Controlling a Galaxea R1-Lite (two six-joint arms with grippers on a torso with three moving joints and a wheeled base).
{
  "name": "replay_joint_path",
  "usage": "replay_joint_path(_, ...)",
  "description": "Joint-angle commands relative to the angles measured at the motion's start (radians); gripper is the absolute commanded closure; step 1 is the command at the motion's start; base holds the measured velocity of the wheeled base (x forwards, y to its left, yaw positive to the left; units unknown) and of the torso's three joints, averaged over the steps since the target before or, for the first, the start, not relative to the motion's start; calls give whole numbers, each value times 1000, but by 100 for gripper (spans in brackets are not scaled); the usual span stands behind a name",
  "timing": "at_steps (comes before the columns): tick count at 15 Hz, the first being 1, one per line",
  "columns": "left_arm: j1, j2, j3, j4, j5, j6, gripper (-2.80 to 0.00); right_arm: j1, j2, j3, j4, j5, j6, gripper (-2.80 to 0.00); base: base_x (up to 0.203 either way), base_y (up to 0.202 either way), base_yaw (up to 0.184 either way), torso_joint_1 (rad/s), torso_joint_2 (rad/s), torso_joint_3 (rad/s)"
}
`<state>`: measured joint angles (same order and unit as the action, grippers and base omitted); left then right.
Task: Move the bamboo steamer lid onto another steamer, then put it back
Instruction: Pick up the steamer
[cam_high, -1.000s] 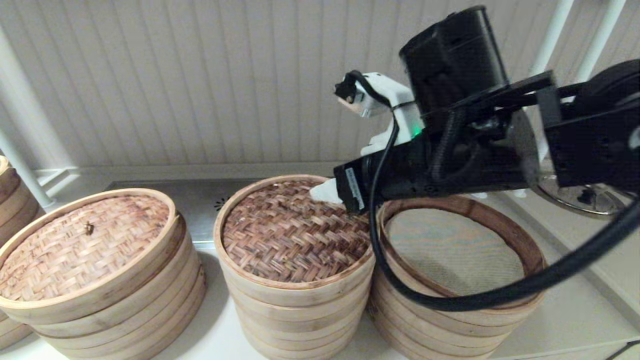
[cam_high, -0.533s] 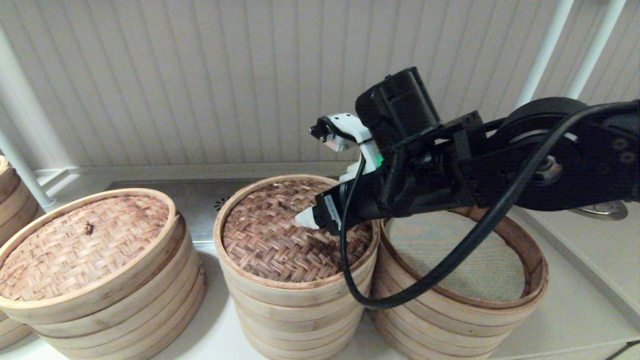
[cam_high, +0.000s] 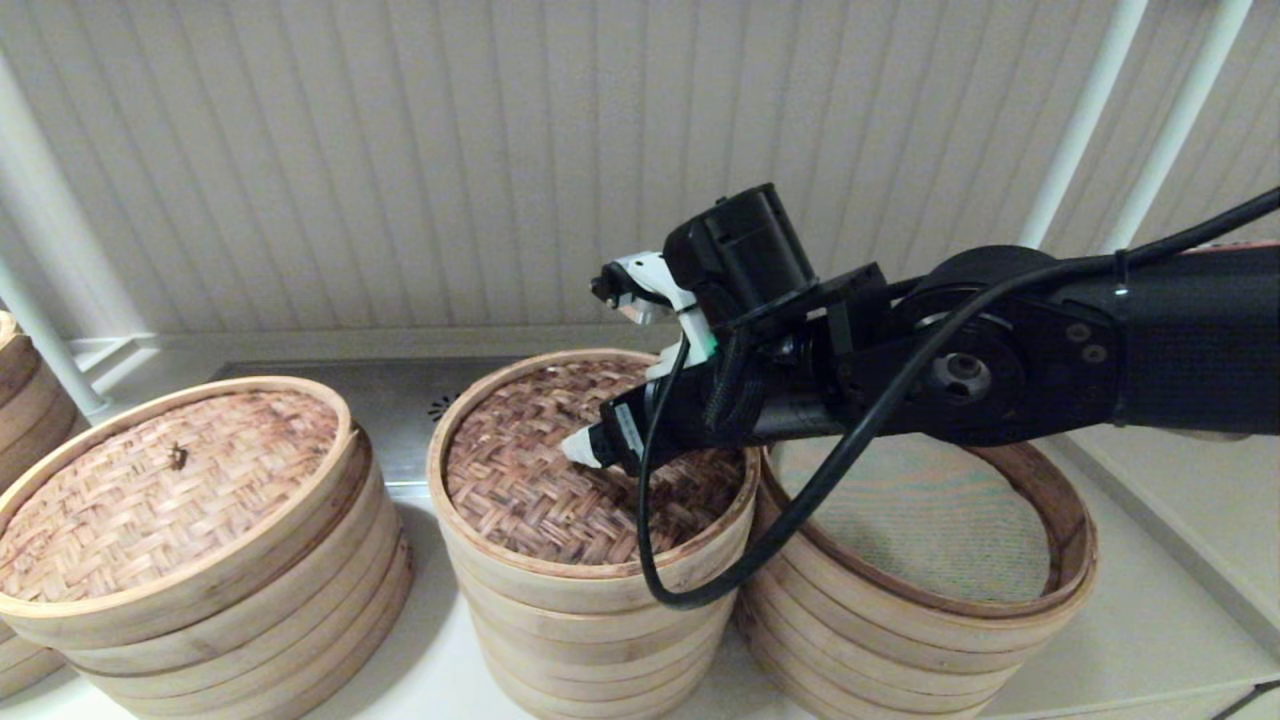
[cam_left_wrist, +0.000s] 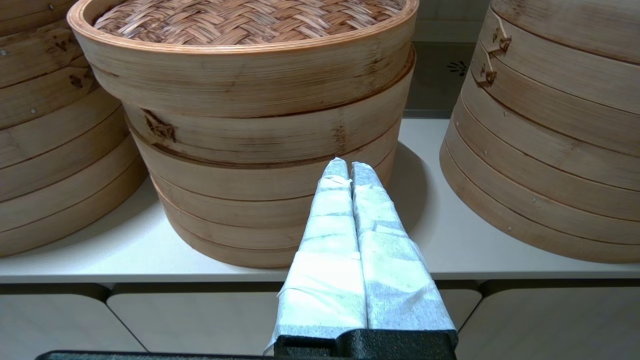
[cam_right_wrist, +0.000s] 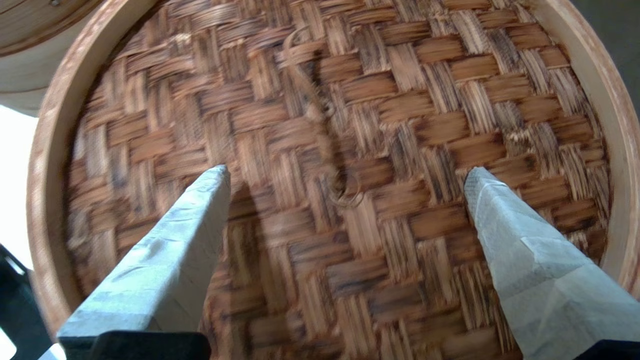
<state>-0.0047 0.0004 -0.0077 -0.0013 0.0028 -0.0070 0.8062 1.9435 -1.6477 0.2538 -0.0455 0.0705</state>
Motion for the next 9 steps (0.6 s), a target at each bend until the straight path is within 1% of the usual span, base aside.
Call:
replay_joint_path(1,0,0,0,0,0,-1,0,2,13,-7,-2,-1,-3,-280,0,0,0,0,0,0)
replay_joint_path(9,0,0,0,0,0,-1,0,5,43,-56,-5,-5,-3,-280,0,0,0,0,0,0)
